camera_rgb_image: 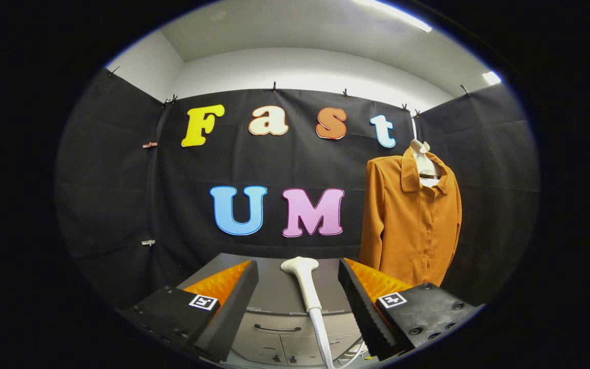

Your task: Iron the clothes twice with a garment steamer, once on the left side and once on the right side.

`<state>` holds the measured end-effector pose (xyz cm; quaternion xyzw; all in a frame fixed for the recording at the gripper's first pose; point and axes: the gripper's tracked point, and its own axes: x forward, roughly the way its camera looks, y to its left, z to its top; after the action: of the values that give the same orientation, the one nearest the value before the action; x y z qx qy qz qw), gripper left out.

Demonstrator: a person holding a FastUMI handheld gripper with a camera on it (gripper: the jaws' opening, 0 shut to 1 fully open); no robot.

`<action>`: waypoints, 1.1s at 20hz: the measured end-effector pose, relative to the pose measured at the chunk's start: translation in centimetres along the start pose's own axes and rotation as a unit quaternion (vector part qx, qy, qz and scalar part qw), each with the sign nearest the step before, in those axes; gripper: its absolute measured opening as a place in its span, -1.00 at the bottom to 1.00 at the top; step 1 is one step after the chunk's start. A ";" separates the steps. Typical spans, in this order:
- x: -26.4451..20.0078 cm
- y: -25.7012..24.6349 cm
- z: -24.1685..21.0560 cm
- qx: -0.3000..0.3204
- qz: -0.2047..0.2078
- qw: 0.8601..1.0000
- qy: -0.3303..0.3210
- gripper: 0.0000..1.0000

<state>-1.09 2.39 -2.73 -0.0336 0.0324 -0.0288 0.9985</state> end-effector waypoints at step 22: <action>18.8 -1.4 -12.2 -0.005 0.037 0.986 0.164 0.97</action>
<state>16.74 -0.94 -15.92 -0.0318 0.1975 0.0028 0.9798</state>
